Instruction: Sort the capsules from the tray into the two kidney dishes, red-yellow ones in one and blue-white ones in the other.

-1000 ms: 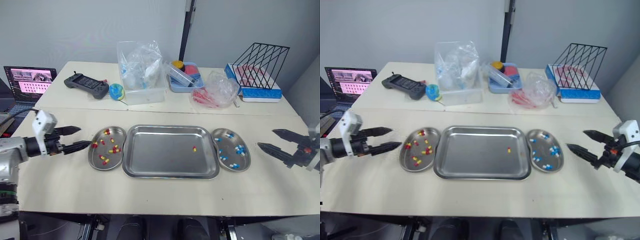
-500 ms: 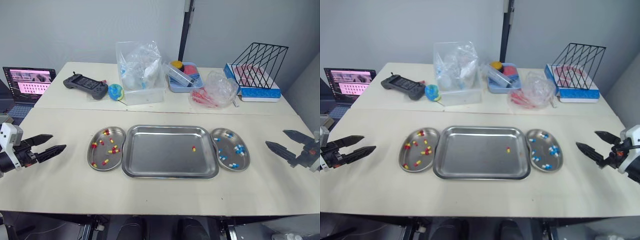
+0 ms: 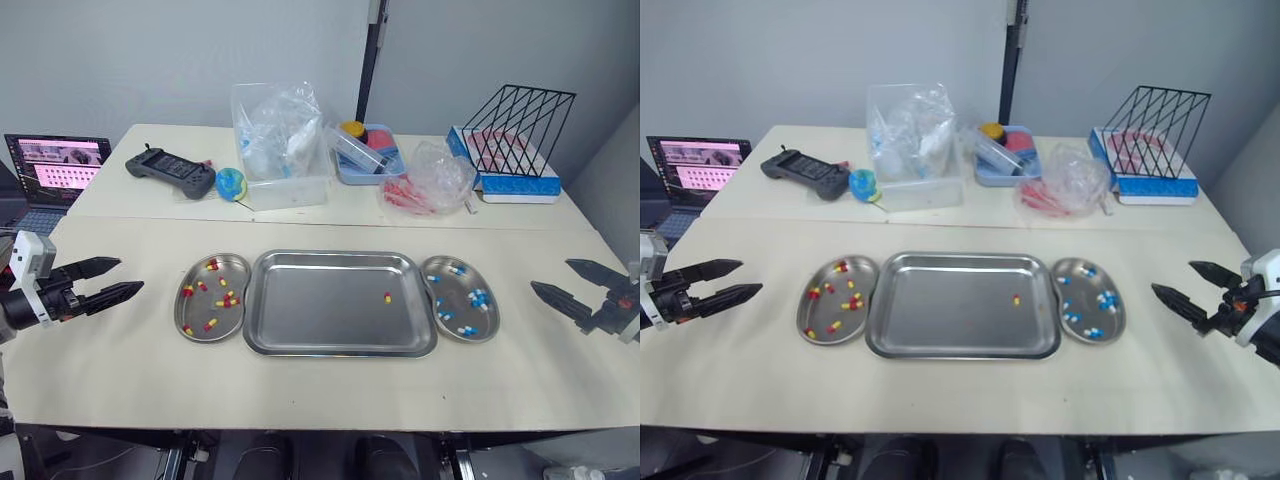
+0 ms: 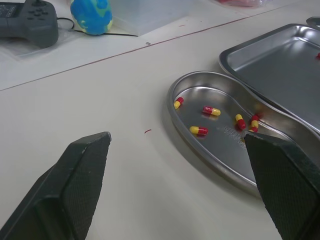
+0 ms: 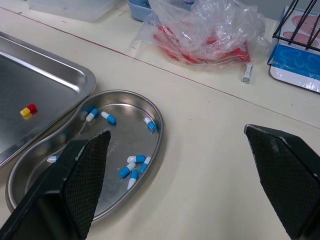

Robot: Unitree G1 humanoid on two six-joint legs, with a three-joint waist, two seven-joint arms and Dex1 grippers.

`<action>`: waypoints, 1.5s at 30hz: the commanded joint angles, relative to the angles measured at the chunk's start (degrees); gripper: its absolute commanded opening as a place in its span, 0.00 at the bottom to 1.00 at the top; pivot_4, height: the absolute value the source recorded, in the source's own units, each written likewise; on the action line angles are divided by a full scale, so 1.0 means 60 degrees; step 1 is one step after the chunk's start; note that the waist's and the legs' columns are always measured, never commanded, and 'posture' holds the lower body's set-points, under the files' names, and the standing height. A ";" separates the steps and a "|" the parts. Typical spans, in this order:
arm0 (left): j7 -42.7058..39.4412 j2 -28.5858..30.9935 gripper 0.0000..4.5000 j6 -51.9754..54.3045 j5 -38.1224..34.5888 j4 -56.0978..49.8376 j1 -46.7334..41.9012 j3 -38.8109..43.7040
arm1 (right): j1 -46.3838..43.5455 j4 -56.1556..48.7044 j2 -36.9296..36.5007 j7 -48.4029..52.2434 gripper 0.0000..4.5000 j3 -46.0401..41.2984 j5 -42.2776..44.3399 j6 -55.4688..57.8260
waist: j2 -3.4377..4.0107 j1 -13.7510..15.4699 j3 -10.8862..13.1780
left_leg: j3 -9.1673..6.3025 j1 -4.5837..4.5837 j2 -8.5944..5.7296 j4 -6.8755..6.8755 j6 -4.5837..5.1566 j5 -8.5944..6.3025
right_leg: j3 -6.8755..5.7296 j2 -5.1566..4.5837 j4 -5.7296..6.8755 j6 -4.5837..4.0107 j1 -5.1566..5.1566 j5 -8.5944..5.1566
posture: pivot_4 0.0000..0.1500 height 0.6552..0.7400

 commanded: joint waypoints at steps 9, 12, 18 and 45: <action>0.0023 -0.1359 1.00 0.1565 -0.0861 -0.4196 0.0381 -0.1340 | 0.0118 -0.0752 0.0018 -0.0196 1.00 -0.0460 0.0321 0.0260 | 0.0003 0.0076 0.0001 | -0.0002 -0.0001 -0.0003 0.0005 0.0001 0.0000 | 0.0000 -0.0005 0.0000 0.0002 0.0008 0.0001 | 1.00 1.00; 0.0800 -0.1984 1.00 0.1860 -0.0497 -0.5045 0.0043 -0.2063 | 0.0239 -0.1140 0.0106 -0.0311 1.00 -0.0501 0.0442 0.0568 | 0.0001 0.0100 0.0001 | -0.0009 -0.0003 -0.0011 0.0015 0.0002 0.0001 | 0.0007 -0.0003 0.0000 0.0014 0.0020 0.0008 | 1.00 1.00; 0.2184 -0.4356 1.00 0.2505 0.0415 -0.6042 -0.1894 -0.4693 | 0.1400 -0.3039 0.0441 -0.0814 1.00 -0.0884 0.0584 0.0997 | 0.0013 0.0239 -0.0004 | -0.0022 -0.0003 -0.0025 0.0021 0.0004 0.0002 | 0.0016 0.0016 -0.0006 0.0029 0.0035 0.0013 | 1.00 1.00; 0.4086 -0.9571 1.00 -0.1118 0.4610 0.2421 -0.6248 -0.7652 | 0.2918 -0.5436 0.1581 -0.2637 1.00 -0.1126 -0.0047 0.1113 | 0.0017 0.0114 -0.0005 | -0.0046 -0.0064 -0.0062 0.0035 0.0032 -0.0013 | 0.0051 0.0035 -0.0043 0.0055 -0.0007 0.0024 | 1.00 1.00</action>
